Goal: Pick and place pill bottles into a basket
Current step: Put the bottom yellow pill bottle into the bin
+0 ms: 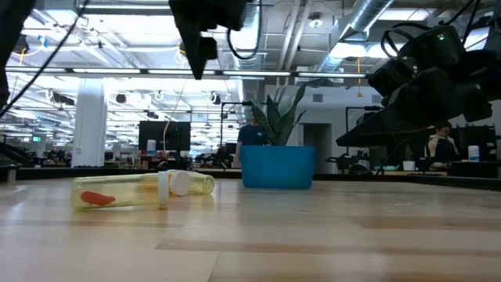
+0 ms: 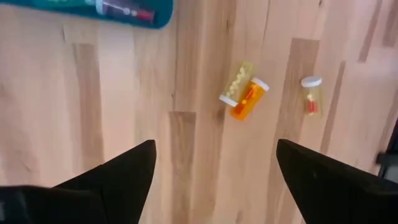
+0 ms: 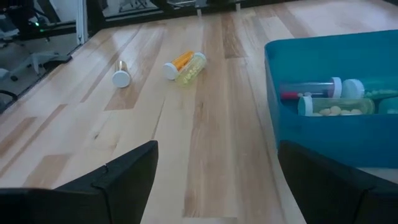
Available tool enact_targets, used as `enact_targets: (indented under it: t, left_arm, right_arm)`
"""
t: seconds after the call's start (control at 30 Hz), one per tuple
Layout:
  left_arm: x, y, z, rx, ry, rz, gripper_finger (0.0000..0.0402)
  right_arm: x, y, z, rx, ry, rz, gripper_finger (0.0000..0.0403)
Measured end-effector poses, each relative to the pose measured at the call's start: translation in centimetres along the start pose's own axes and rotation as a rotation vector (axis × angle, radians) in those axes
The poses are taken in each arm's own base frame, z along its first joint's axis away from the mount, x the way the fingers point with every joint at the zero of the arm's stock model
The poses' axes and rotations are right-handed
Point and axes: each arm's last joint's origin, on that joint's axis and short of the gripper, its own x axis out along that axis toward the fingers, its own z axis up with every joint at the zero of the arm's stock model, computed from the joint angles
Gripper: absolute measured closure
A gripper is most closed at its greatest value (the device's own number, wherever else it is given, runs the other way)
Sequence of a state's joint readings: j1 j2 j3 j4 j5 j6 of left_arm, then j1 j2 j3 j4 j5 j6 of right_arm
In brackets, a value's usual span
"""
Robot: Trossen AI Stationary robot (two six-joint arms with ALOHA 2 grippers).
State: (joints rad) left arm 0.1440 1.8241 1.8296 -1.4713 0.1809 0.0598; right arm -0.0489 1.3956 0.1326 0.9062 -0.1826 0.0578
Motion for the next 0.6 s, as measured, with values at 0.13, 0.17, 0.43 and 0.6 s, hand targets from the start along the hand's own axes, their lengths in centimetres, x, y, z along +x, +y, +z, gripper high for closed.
enact_targets:
  t: [0.13,0.17,0.43,0.6]
  left_arm:
    - [2.1,-0.9,-1.9,-0.045,-0.025,-0.001,0.0079]
    - [2.7,-1.1,-2.5,-0.05,-0.031,-0.002,0.0079]
    - [9.1,-3.5,-5.0,0.01,0.02,-0.065,0.0079]
    - [11.6,-4.8,-6.0,0.026,0.045,-0.121,0.0079]
  right_arm:
    - [0.0,0.1,0.1,0.041,-0.006,0.003,0.0076]
    - [0.0,0.1,0.1,0.045,-0.006,0.003,0.0076]
    - [0.0,0.1,0.2,0.044,-0.017,0.005,0.0076]
    - [0.0,0.1,0.4,0.041,-0.042,0.007,0.0076]
